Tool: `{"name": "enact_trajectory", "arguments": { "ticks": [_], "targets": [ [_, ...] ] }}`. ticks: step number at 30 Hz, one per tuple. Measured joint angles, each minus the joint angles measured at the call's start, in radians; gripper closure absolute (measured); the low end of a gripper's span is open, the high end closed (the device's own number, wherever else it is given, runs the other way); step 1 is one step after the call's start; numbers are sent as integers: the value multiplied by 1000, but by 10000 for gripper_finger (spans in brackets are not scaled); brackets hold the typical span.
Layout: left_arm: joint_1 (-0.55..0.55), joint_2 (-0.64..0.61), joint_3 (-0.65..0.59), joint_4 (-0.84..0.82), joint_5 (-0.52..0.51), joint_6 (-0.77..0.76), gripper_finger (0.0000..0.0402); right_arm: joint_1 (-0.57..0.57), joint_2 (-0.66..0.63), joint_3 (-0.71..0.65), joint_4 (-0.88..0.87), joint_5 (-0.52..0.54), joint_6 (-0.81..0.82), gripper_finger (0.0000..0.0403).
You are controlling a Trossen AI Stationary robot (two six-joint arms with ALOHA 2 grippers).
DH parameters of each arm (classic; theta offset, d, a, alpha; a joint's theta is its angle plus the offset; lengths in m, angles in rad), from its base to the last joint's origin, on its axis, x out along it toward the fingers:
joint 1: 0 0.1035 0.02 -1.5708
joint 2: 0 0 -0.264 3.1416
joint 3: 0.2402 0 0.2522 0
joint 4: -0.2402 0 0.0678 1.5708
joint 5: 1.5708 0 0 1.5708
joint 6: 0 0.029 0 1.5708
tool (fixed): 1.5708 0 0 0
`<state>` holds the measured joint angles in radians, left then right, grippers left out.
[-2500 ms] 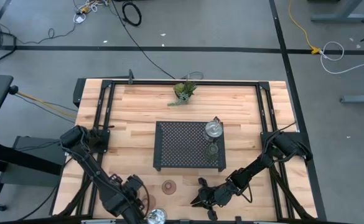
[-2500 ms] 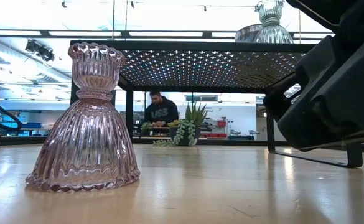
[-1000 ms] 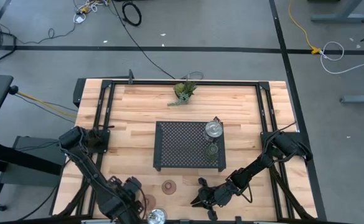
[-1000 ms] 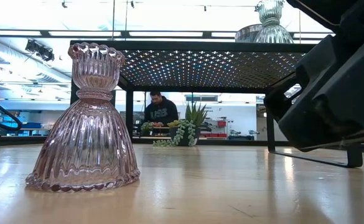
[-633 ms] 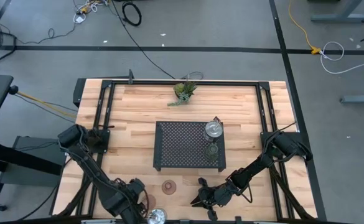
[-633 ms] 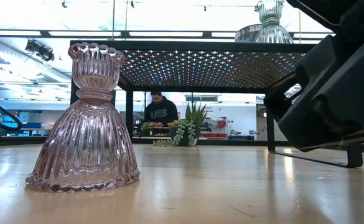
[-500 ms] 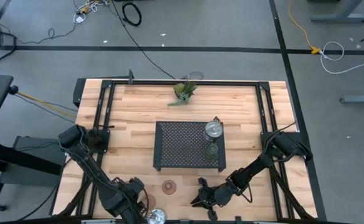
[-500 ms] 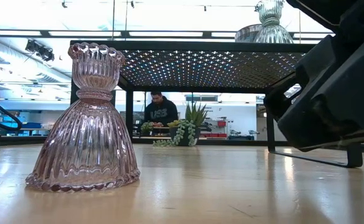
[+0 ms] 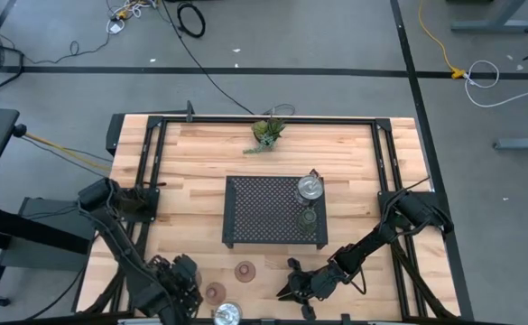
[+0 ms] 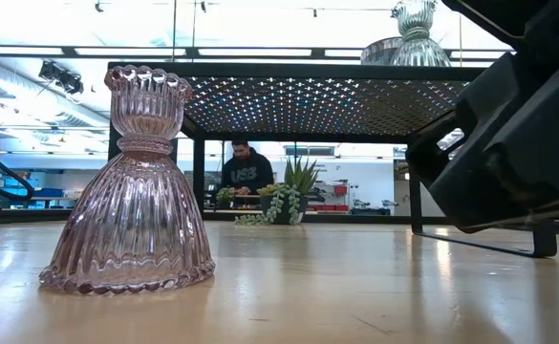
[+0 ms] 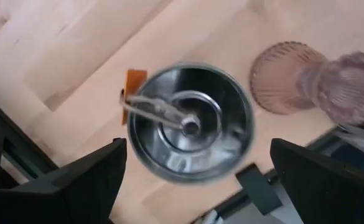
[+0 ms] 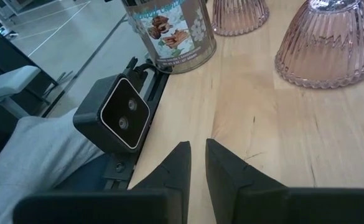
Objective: Pick & Place candle stick holders
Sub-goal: Put the left silver scented candle on the black shelf aligned with the other silver scented candle
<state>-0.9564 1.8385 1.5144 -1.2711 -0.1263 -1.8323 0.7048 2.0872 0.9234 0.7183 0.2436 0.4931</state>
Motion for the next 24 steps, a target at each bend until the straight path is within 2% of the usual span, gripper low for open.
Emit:
{"name": "enact_trajectory", "arguments": {
  "ticks": [6,14,24],
  "targets": [
    [10,1,-117,100,87,15,3,0,0,0,1,0,0,356],
    [56,0,-133,116,50,92,3,0,0,0,1,2,0,356],
    [56,0,-132,146,58,90,3,0,0,0,0,2,0,356]
  ]
}}
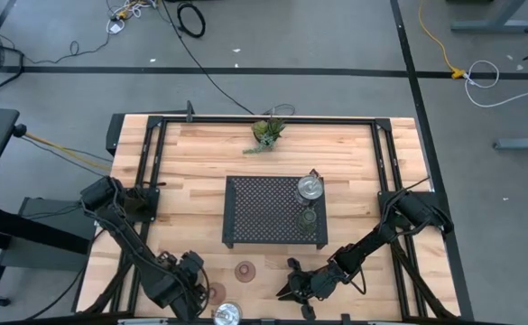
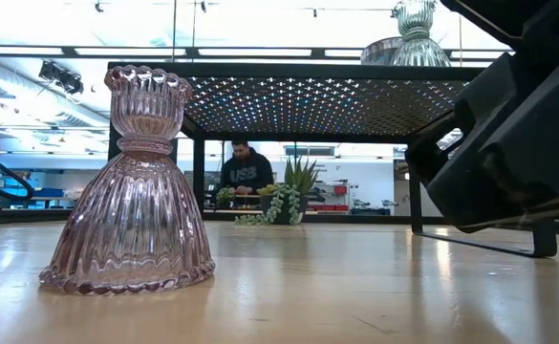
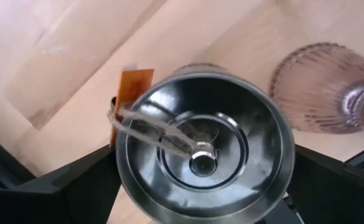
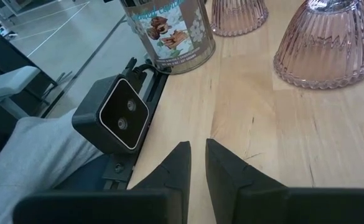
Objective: Pick & Place candle stick holders
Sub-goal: Put the left silver scented candle on the black shelf aligned with the other silver scented candle
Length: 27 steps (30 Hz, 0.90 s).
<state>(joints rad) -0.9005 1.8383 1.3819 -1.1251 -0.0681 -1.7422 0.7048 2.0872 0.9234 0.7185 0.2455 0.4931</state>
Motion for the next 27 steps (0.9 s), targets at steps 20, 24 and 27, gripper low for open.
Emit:
{"name": "enact_trajectory", "arguments": {
  "ticks": [20,24,27],
  "targets": [
    [0,2,1,-59,-40,26,37,0,0,0,-1,0,0,356],
    [0,2,1,-59,-62,26,37,0,0,0,-1,0,0,356],
    [0,3,1,-78,-73,26,37,0,0,0,-1,0,0,356]
  ]
}}
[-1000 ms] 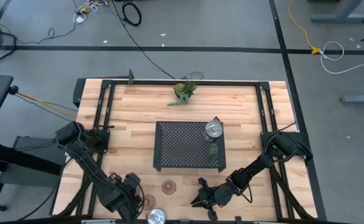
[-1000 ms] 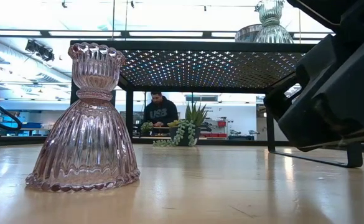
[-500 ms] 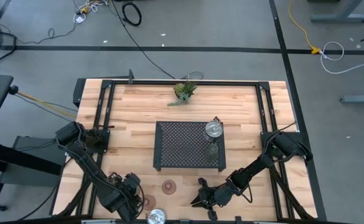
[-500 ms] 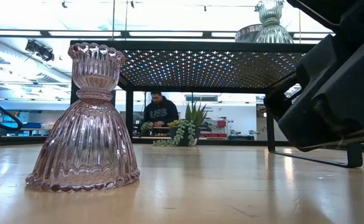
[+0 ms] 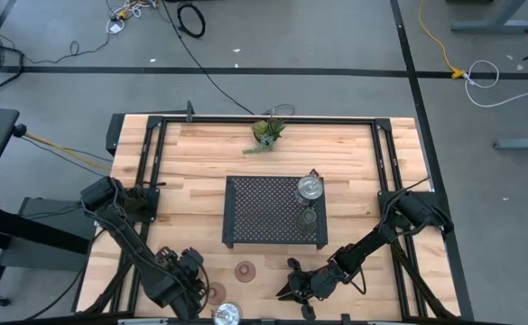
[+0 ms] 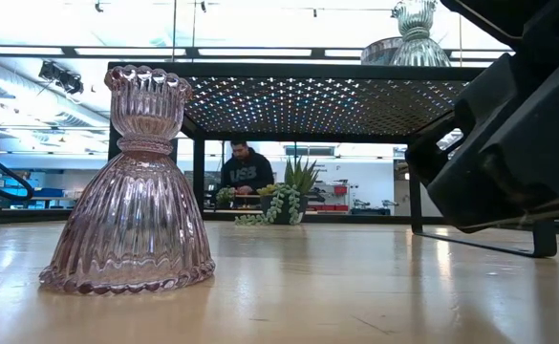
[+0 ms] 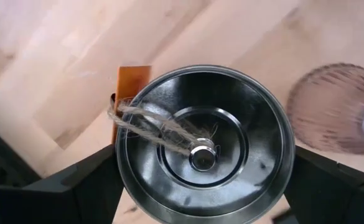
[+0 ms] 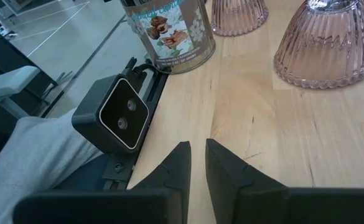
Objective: Pick & Place candle stick holders
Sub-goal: Put the left silver scented candle on the black shelf aligned with the other silver scented candle
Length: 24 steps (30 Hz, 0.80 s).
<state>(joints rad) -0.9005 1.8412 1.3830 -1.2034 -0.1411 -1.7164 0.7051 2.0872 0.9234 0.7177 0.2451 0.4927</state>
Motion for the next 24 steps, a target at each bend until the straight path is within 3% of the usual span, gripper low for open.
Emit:
{"name": "enact_trajectory", "arguments": {
  "ticks": [13,20,24],
  "targets": [
    [18,-3,64,-120,-10,20,37,0,0,0,0,0,0,356],
    [41,-3,220,-359,-24,45,37,0,0,0,0,0,0,356],
    [58,-17,319,-359,-87,116,37,0,0,0,0,0,0,356]
  ]
}}
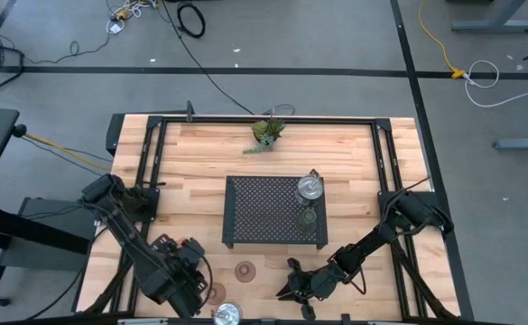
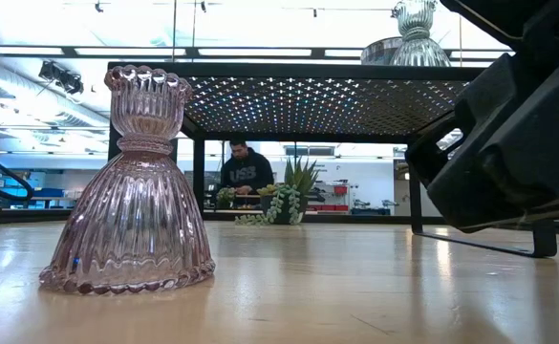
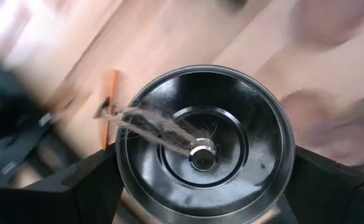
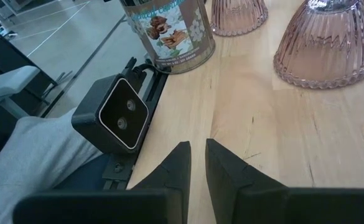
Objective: Pick & Place candle stick holders
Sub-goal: Put the left silver scented candle on the black shelf aligned with the other silver scented candle
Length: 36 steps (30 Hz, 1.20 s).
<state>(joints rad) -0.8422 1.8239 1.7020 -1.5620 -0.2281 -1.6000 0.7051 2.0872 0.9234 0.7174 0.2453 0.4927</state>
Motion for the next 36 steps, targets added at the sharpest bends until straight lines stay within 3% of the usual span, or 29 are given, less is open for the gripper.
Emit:
{"name": "enact_trajectory", "arguments": {
  "ticks": [5,16,24,31,36],
  "targets": [
    [52,-20,113,-8,-101,118,37,0,0,0,1,0,0,356],
    [301,-42,276,-9,-132,503,37,0,0,0,4,0,-3,356],
    [514,-40,291,16,-133,725,37,-2,0,0,5,0,-3,356],
    [656,-18,290,268,-29,907,37,-5,0,0,5,0,-3,356],
    [724,26,290,304,47,932,37,-5,0,0,3,0,-3,356]
  ]
}}
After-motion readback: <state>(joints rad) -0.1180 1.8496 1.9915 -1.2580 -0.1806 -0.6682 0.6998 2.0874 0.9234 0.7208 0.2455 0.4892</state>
